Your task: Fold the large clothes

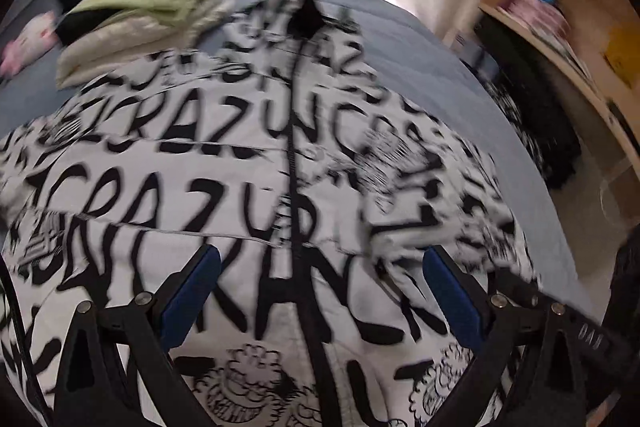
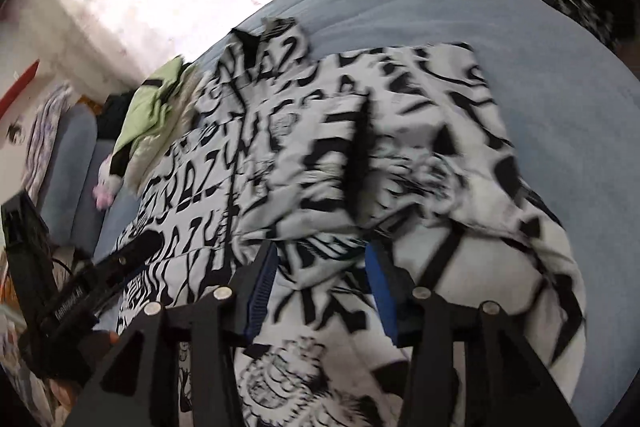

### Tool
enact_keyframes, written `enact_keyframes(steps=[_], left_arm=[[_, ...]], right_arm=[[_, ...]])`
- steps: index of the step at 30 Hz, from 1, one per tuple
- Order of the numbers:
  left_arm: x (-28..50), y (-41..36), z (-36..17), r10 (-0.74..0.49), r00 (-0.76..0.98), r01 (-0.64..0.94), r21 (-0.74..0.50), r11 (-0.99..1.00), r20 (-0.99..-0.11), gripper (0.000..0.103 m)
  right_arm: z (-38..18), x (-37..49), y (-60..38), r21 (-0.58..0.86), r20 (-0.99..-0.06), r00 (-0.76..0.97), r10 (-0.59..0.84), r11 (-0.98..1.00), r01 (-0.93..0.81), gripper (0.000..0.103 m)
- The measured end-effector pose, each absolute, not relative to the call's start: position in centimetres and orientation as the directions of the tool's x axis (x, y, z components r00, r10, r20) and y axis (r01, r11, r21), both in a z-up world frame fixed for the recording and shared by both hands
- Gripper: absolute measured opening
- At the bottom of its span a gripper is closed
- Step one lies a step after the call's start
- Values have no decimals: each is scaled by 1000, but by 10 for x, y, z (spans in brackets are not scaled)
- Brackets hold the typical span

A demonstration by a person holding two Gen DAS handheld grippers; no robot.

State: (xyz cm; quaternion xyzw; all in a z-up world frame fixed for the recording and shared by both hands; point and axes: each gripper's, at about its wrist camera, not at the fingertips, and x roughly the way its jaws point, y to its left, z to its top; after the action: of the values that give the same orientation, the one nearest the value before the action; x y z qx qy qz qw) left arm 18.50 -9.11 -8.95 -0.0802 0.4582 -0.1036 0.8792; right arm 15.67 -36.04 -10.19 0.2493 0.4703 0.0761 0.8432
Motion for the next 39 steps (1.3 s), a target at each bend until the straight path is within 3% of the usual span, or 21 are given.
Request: enact_keyframes(steps=[9, 15, 17, 18, 20, 21, 23, 26, 28, 33, 36, 38, 39], left_arm=[[188, -182, -110, -203, 534, 390, 26, 921, -821, 100], [215, -224, -148, -83, 460, 440, 146, 886, -884, 100], [226, -224, -146, -98, 447, 421, 113, 900, -889, 82], [230, -223, -143, -123, 432, 419, 78, 905, -893, 68], [239, -216, -132, -166, 429, 393, 18, 919, -888, 38], [244, -210, -123, -187, 444, 368, -11, 930, -876, 12], [255, -189, -108, -245, 457, 301, -111, 947, -855, 9], [260, -133, -82, -346, 554, 153, -316, 936, -757, 8], [262, -101, -85, -337, 576, 56, -375, 925, -745, 8], [258, -34, -151, -315, 427, -184, -423, 887, -848, 24], [249, -26, -162, -334, 419, -157, -430, 889, -844, 28], [248, -31, -152, -278, 429, -118, -358, 926, -859, 47], [251, -33, -149, -261, 433, -104, -336, 936, -863, 64]], right_arm=[[-106, 130, -388, 572, -722, 572, 389, 801, 177, 46], [-97, 120, -396, 567, -708, 597, 376, 808, 163, 46], [-98, 117, -399, 563, -712, 595, 374, 809, 166, 46], [-99, 115, -399, 564, -712, 594, 374, 809, 166, 46], [-101, 112, -400, 560, -715, 594, 369, 811, 169, 46], [-102, 110, -400, 557, -715, 595, 366, 814, 168, 46], [-105, 109, -397, 558, -716, 591, 372, 814, 163, 46], [-107, 106, -393, 561, -713, 587, 383, 814, 151, 46], [-106, 106, -388, 548, -717, 586, 376, 825, 141, 46], [-108, 107, -380, 548, -722, 570, 392, 827, 126, 46], [-109, 109, -374, 539, -731, 558, 393, 834, 119, 46], [-110, 109, -372, 542, -733, 550, 400, 833, 115, 46], [-110, 110, -369, 542, -733, 548, 403, 832, 114, 46]])
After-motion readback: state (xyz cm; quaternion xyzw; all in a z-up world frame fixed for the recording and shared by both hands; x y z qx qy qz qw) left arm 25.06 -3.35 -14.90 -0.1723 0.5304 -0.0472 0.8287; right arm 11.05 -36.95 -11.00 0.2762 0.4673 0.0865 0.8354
